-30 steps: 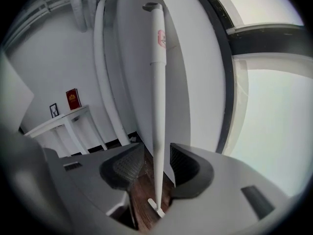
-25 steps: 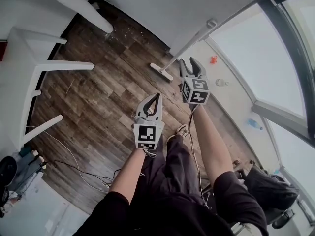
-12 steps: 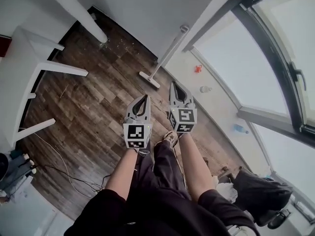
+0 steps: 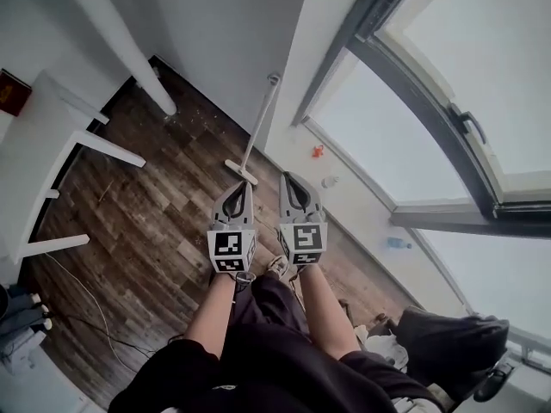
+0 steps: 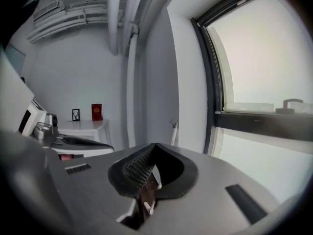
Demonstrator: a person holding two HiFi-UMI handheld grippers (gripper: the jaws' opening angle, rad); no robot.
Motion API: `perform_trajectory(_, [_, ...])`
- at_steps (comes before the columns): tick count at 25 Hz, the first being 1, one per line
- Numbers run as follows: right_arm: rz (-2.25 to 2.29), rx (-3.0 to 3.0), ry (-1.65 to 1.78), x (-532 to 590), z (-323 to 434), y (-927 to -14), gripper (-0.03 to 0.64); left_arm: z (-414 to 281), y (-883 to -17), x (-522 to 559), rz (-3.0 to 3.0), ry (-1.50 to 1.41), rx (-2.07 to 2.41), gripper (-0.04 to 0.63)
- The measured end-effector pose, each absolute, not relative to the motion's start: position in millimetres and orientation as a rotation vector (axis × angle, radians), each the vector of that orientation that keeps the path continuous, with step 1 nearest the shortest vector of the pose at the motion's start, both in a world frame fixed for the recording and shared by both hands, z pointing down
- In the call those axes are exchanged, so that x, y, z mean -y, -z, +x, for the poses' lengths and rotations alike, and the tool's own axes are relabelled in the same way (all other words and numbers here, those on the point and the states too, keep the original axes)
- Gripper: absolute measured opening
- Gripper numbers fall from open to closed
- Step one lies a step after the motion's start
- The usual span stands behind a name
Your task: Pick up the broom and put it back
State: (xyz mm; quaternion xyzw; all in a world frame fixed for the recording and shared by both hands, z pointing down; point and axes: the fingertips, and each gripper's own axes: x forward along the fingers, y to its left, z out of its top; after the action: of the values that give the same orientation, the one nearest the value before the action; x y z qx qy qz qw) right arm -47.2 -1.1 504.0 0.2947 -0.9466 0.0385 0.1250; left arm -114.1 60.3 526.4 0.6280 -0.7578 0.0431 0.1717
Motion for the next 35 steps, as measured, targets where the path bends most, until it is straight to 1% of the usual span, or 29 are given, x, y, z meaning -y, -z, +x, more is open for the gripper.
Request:
perform_trajectory(3, [0.869,2.779,-0.04,-3,-27,-475,0.021,-95,-502,-61,1.834,-0.129,2.159,0.002])
perform_trajectory(9, [0.95,2.826,-0.005,-21,13,-419,0.021,-63,-455,-65,1.888,-0.095,2.147,0.002])
perform_trajectory(13, [0.941,2.881,0.077,-29,28,-382,0.021,-52,-410,-66,1.959,-0.106,2.196,0.002])
perform_trajectory(16, [0.991,2.916,0.077,-31,42,-361,0.021,-41,-388,-65,1.997,-0.094,2.224,0.002])
perform_trajectory(23, [1.025,2.951,0.064,-26,58,-340,0.021,-16,-362,-54,2.074,-0.073,2.224,0.002])
perform_trajectory(35, [0.993,2.946,0.08,-18,67,-342,0.021,5,-361,-47,2.089,-0.089,2.209,0.002])
